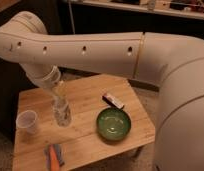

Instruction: Stand the bottle upright

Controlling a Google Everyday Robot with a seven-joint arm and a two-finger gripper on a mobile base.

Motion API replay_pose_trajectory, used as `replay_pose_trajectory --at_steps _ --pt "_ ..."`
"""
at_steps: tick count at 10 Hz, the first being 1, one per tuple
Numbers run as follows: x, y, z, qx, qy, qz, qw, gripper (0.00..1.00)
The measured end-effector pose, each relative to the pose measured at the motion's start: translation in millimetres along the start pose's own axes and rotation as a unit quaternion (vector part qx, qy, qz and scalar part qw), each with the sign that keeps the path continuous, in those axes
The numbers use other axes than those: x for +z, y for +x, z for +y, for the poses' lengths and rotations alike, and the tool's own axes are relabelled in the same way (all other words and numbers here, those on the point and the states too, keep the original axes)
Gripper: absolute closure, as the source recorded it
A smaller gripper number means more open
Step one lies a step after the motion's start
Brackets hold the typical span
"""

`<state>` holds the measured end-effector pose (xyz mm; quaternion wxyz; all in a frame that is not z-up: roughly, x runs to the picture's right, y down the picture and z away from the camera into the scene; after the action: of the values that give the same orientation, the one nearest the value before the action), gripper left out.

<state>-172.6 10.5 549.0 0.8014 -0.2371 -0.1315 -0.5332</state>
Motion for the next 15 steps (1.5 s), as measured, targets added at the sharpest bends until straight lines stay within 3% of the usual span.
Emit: replay_pose_trajectory --at_steps 6,9,12,13,15 --pt "6 3 8 -0.006 0.001 0.000 1.0000 0.86" --pt "18 37 14 -0.009 0.025 0.013 0.9996 0.86" --pt "34 64 -16 -0.019 0.042 0.039 0.9982 0.86" --pt "47 82 -23 -0.022 0.043 0.047 0.9977 0.86" --pt "63 100 -31 -0.027 0.043 0.047 0.9976 0.86"
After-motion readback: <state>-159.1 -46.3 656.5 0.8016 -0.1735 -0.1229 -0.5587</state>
